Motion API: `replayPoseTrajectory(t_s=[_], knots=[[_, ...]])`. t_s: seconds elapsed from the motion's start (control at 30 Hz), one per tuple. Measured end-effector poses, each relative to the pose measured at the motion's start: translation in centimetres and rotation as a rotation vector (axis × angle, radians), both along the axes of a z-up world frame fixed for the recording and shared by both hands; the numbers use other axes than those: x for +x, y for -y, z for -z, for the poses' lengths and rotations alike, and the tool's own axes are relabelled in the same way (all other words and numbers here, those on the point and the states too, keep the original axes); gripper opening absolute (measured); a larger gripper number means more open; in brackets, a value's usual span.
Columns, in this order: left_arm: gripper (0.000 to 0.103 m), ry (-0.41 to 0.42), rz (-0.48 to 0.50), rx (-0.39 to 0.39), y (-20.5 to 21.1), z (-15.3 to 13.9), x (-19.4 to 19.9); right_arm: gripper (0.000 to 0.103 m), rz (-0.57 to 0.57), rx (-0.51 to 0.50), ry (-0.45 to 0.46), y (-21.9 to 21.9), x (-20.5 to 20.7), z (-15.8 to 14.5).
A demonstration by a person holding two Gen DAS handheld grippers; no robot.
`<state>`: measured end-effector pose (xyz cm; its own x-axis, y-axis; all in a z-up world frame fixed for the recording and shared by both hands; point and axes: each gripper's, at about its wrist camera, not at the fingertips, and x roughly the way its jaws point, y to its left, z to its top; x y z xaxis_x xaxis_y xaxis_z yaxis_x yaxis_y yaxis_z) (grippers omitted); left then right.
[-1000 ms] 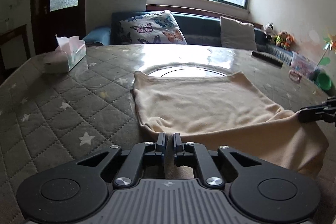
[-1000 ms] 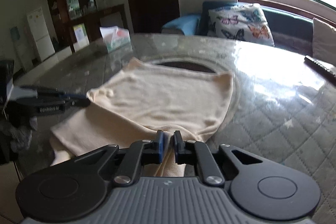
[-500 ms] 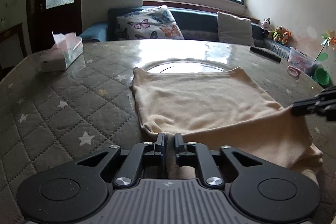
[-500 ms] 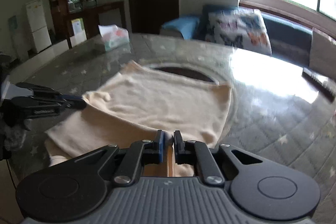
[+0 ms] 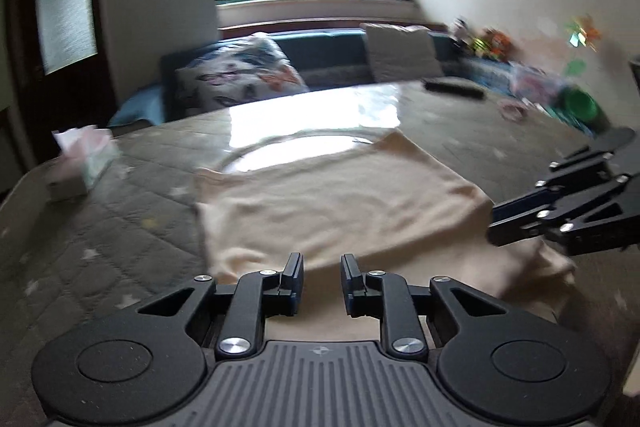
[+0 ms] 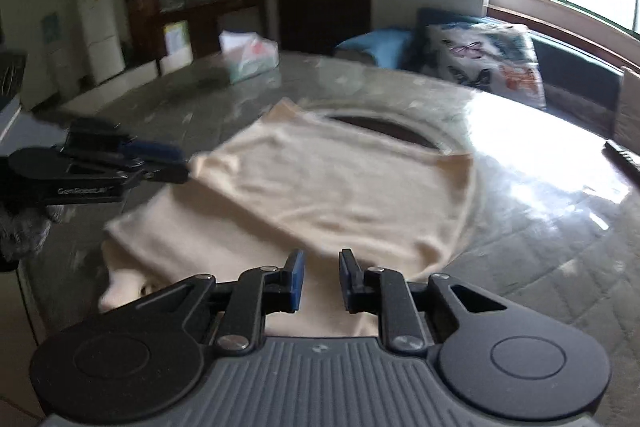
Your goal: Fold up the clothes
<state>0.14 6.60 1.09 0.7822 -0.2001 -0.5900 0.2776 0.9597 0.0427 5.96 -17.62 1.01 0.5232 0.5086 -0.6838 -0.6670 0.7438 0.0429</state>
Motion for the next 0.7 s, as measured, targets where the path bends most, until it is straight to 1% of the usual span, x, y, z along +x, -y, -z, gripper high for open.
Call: replayPoseTrajectory(t_s=[0.07,0.13,0.2,0.23,0.27,0.33,0.47,0.53,0.6,0.7], knots=[[0.030,-0.024,0.033,0.020,0.6,0.9,-0.4,0.020,-0.018,-0.017,-0.025,0.0,-0.5,0.9],[0.030,-0.035,0.050,0.051,1.0,1.7,-1.0,0.020,-0.037,-0.030,-0.017,0.7,-1.5,1.5],[0.030,-0.021,0.057,0.061,1.0,1.7,-1.7,0.020,-0.057,-0.045,0.006,1.3,-2.5,1.7],[0.030,-0.019,0.057,0.057,0.9,1.6,-2.0,0.022,-0.062,-0.049,0.016,1.4,-2.9,1.5],[0.030,-0.017,0.057,0.051,0.8,1.5,-2.3,0.024,-0.064,-0.049,0.022,1.6,-3.2,1.2],[0.030,-0.017,0.054,0.049,0.6,1.4,-2.8,0.024,-0.057,-0.032,0.030,1.8,-3.3,0.7],[0.031,-0.013,0.059,0.072,0.1,0.9,-4.6,0.024,-0.024,-0.020,0.005,1.7,-2.4,1.4],[0.037,-0.006,0.075,0.100,0.1,0.7,-5.6,0.024,-0.031,-0.033,0.015,1.7,-2.6,1.7],[0.044,0.004,0.103,0.143,0.4,0.8,-6.6,0.024,-0.040,-0.033,0.017,1.9,-2.8,1.1],[0.050,0.019,0.145,0.207,0.9,0.9,-8.0,0.025,-0.050,-0.022,0.041,2.1,-3.1,0.4]])
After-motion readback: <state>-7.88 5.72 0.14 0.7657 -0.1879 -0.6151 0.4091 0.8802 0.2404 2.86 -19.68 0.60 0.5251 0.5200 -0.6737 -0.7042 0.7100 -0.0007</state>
